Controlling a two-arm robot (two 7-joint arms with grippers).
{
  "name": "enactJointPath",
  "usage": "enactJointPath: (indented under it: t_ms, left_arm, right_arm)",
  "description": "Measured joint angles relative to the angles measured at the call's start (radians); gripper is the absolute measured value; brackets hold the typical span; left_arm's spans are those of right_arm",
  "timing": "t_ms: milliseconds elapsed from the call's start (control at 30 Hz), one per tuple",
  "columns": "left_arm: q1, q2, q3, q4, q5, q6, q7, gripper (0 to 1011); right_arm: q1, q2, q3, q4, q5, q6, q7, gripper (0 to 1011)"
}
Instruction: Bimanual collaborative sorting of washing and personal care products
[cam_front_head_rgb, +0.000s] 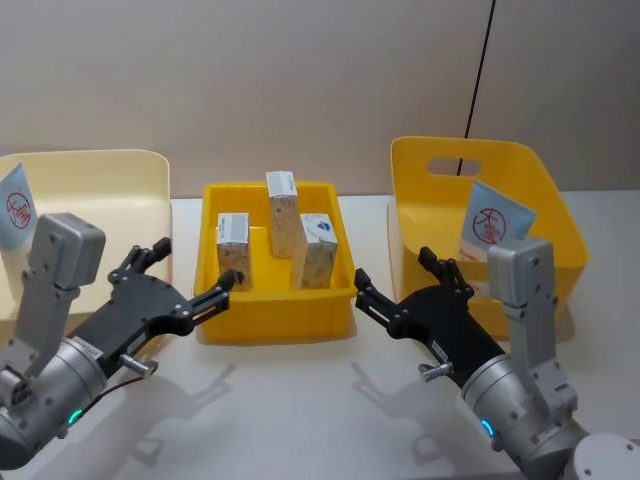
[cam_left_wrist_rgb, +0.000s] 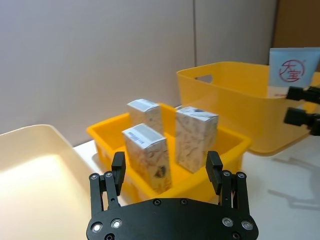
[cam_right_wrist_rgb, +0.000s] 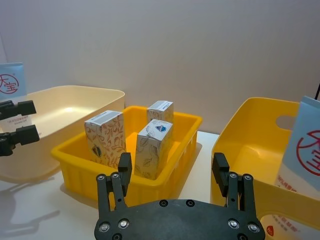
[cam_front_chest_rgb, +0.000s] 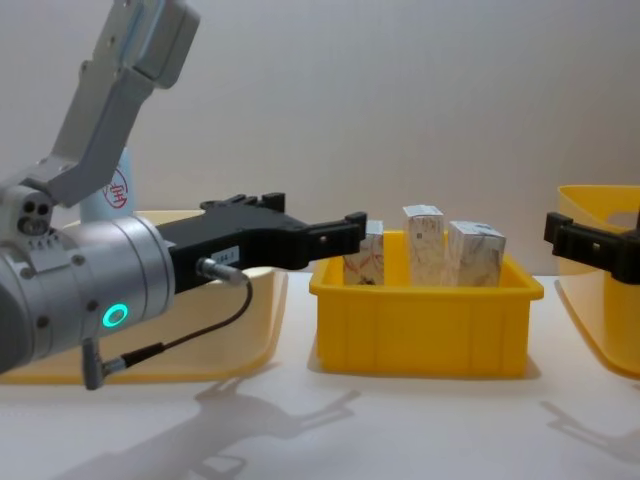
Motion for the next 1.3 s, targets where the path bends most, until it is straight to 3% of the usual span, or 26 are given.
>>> enactJointPath:
  t_ms: [667, 1300]
  left_arm:
    - [0.071, 0.039, 0.001, -0.077, 0.158, -0.006, 0.254, 1002]
    - [0.078, 0.043, 0.001, -0.085, 0.175, -0.007, 0.282, 1002]
  right_arm:
    - [0.008, -0.003, -0.003, 0.004, 0.000, 0.002, 0.012, 1001]
    - [0.079, -0.029, -0.026, 0.042, -0.023, 0.043, 0.036, 1001]
